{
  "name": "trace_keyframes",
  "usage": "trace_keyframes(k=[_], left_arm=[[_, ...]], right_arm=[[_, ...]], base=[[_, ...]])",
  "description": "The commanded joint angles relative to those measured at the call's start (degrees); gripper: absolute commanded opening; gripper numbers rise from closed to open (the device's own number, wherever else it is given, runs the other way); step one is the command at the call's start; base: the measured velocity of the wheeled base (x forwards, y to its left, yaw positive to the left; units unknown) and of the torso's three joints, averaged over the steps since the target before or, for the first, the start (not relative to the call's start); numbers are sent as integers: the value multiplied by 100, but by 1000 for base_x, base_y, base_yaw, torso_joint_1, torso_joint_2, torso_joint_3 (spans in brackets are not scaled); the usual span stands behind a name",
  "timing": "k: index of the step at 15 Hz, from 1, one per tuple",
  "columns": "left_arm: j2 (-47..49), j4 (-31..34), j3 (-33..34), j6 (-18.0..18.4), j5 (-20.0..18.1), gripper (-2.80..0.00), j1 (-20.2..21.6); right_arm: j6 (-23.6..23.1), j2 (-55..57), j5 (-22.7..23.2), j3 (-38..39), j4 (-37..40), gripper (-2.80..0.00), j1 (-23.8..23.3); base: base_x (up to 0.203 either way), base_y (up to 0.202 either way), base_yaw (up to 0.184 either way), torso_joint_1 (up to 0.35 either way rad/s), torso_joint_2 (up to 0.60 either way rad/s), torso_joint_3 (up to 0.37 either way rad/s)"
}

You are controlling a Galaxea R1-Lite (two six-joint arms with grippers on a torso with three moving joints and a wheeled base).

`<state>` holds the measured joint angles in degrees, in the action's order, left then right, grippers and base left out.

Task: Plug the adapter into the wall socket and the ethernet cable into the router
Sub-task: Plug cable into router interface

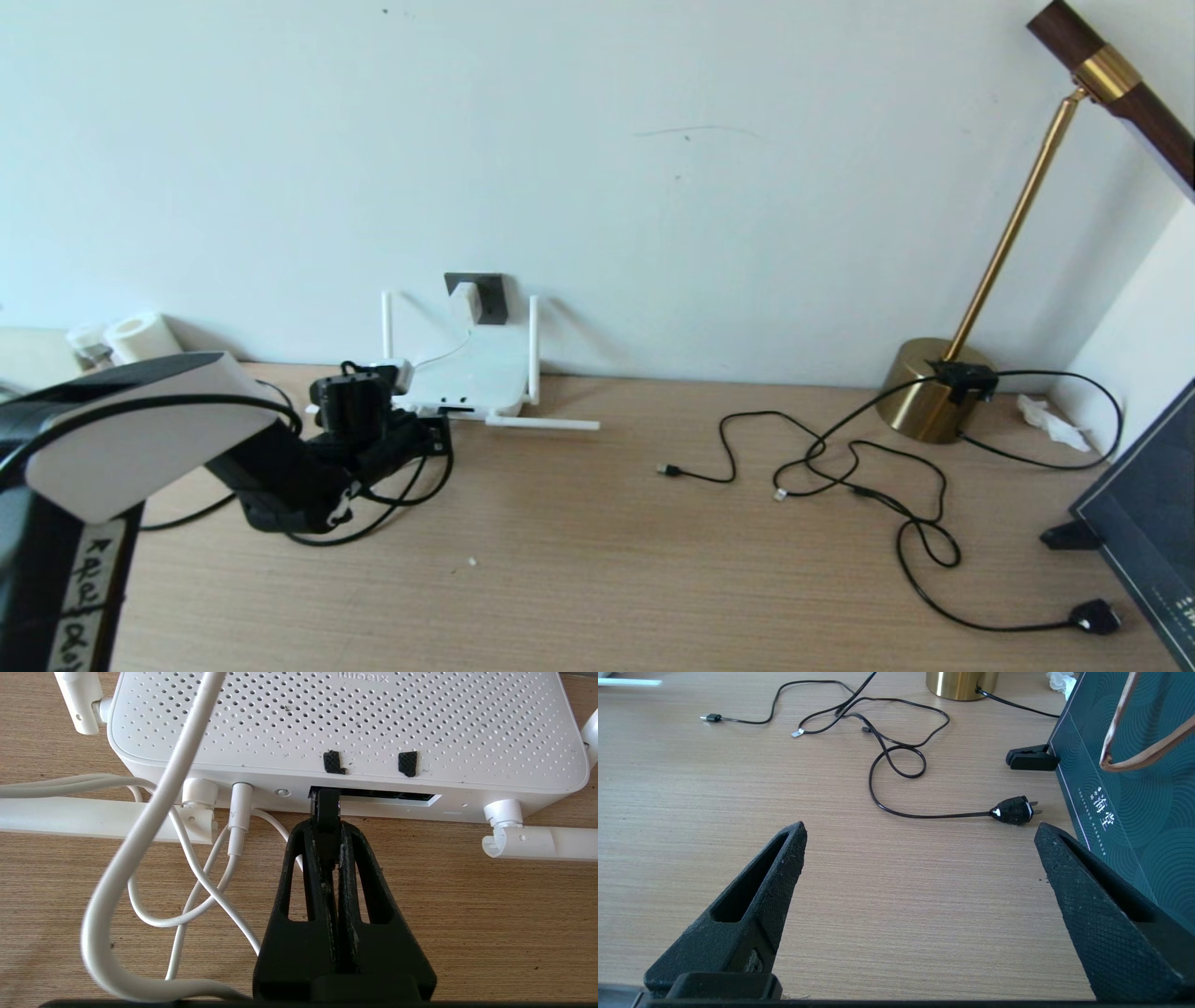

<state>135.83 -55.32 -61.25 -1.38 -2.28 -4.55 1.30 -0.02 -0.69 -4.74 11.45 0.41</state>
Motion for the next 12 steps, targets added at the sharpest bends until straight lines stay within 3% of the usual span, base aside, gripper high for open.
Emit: trace_keyframes(k=[1,12], left_arm=[[-3,-31,-18,-3,-1,-280,-2],[-4,-14,-98,-3,-1,-280,-2]], right_arm=[[1,2,-1,0,7,0,2],[1,2,-1,0,7,0,2]], base=[[0,0,0,0,0,0],[0,0,0,0,0,0]])
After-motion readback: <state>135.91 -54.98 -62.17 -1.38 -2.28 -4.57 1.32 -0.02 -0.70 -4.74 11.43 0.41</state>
